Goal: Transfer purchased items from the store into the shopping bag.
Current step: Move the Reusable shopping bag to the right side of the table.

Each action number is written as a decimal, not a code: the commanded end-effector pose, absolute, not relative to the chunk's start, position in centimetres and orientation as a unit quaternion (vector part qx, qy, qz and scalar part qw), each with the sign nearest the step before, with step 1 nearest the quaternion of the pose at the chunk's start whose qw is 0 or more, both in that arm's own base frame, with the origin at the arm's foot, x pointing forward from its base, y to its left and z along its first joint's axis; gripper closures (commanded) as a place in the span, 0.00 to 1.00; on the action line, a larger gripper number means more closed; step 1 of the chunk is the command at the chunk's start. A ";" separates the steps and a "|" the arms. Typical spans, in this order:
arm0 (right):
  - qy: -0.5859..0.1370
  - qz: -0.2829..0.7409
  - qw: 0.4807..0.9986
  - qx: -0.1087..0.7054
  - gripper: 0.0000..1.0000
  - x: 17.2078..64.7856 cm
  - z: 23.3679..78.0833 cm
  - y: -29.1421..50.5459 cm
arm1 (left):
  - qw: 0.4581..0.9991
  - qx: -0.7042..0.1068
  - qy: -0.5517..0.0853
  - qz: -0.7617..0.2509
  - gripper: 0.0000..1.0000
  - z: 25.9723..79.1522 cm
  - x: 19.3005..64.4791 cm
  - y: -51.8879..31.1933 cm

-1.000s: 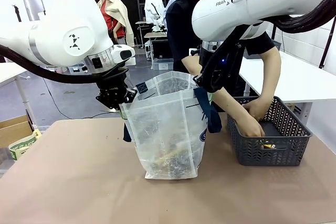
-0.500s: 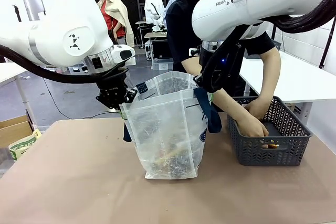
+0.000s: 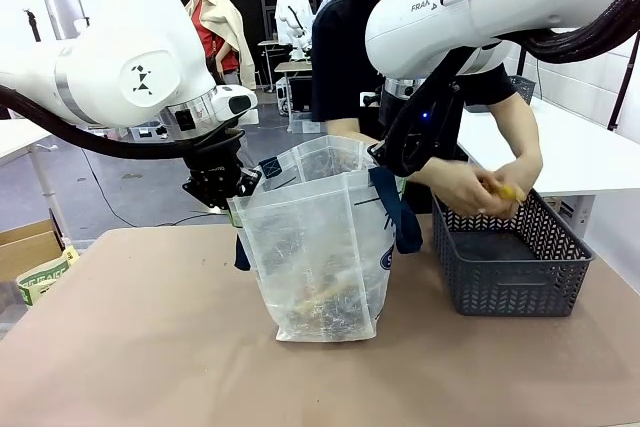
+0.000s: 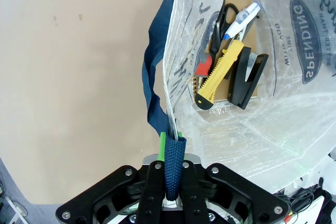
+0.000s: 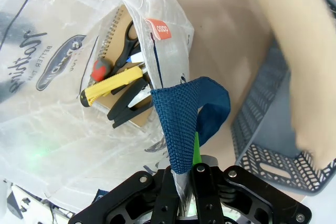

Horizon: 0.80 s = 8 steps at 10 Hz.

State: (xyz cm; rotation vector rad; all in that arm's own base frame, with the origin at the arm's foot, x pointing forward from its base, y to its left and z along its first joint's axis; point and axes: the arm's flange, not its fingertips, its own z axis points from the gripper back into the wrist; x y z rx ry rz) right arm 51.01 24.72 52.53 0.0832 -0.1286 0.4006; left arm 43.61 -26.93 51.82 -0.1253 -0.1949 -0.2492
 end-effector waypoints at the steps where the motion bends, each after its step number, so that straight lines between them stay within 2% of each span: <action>1: -0.064 0.198 0.977 0.041 1.00 51.2 52.5 24.4 | 0.986 -0.058 -0.098 -0.119 1.00 51.8 43.3 -26.5; 8: -0.064 0.198 0.977 0.041 1.00 51.2 52.5 24.4 | 0.986 -0.058 -0.098 -0.119 1.00 51.8 43.3 -26.5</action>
